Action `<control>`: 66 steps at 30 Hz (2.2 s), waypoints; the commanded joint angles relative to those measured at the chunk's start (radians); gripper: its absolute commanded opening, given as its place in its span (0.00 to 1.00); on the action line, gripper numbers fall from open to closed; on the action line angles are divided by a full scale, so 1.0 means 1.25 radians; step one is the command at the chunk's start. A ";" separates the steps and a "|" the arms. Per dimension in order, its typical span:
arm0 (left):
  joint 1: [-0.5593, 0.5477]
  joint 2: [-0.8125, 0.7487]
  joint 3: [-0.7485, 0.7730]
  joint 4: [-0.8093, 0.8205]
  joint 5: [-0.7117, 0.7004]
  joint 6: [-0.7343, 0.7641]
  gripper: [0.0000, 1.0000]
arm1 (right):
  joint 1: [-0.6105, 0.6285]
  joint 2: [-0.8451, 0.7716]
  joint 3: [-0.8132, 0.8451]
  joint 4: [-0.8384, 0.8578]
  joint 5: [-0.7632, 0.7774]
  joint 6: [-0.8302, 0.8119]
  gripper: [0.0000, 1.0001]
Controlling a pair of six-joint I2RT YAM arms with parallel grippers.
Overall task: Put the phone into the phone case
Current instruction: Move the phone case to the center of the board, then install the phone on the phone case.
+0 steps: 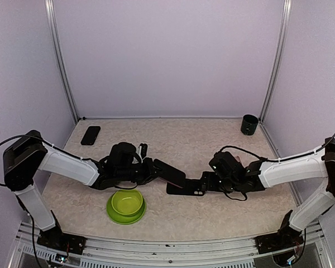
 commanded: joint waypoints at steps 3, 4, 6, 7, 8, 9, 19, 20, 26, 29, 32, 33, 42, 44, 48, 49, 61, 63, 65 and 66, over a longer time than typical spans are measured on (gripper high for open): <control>-0.014 0.036 0.042 0.083 0.029 -0.032 0.00 | -0.059 -0.082 -0.096 0.132 -0.075 -0.048 0.80; -0.017 0.040 0.047 0.083 0.030 -0.033 0.00 | -0.072 -0.095 -0.117 0.161 -0.102 -0.048 0.81; -0.022 0.051 0.058 0.083 0.032 -0.034 0.00 | -0.096 -0.115 -0.157 0.217 -0.148 -0.044 0.83; -0.024 0.055 0.062 0.082 0.031 -0.035 0.00 | -0.108 -0.123 -0.171 0.240 -0.169 -0.043 0.85; -0.026 0.061 0.065 0.082 0.031 -0.037 0.00 | -0.113 -0.128 -0.183 0.260 -0.182 -0.041 0.85; -0.028 0.065 0.068 0.083 0.030 -0.038 0.00 | -0.117 -0.130 -0.190 0.272 -0.191 -0.041 0.86; -0.039 0.105 0.090 0.097 0.030 -0.059 0.00 | -0.117 -0.060 -0.191 0.341 -0.251 -0.050 0.87; -0.039 0.109 0.092 0.098 0.030 -0.062 0.00 | -0.117 -0.054 -0.191 0.347 -0.270 -0.049 0.87; -0.045 0.128 0.105 0.110 0.035 -0.084 0.00 | -0.117 -0.031 -0.193 0.374 -0.287 -0.044 0.87; -0.049 0.136 0.110 0.110 0.033 -0.093 0.00 | -0.118 -0.020 -0.193 0.384 -0.295 -0.039 0.87; -0.053 0.143 0.116 0.113 0.034 -0.100 0.00 | -0.118 -0.014 -0.197 0.397 -0.300 -0.033 0.87; -0.054 0.148 0.117 0.114 0.034 -0.102 0.00 | -0.117 -0.012 -0.199 0.400 -0.301 -0.032 0.87; -0.061 0.177 0.126 0.124 0.036 -0.124 0.00 | -0.117 0.001 -0.212 0.425 -0.314 -0.016 0.87; -0.061 0.183 0.126 0.126 0.035 -0.127 0.00 | -0.118 0.005 -0.212 0.426 -0.316 -0.015 0.87; -0.061 0.189 0.128 0.129 0.033 -0.136 0.00 | -0.117 0.014 -0.213 0.433 -0.322 -0.012 0.86; -0.061 0.190 0.128 0.128 0.030 -0.138 0.00 | -0.118 0.015 -0.214 0.436 -0.323 -0.010 0.87; -0.069 0.217 0.126 0.136 0.029 -0.170 0.00 | -0.117 0.065 -0.235 0.519 -0.374 0.027 0.86; -0.069 0.221 0.123 0.140 0.026 -0.173 0.00 | -0.118 0.073 -0.235 0.530 -0.381 0.032 0.86; -0.069 0.225 0.122 0.141 0.024 -0.175 0.00 | -0.118 0.080 -0.236 0.535 -0.386 0.035 0.85; -0.069 0.227 0.121 0.141 0.022 -0.175 0.00 | -0.117 0.084 -0.236 0.539 -0.389 0.038 0.85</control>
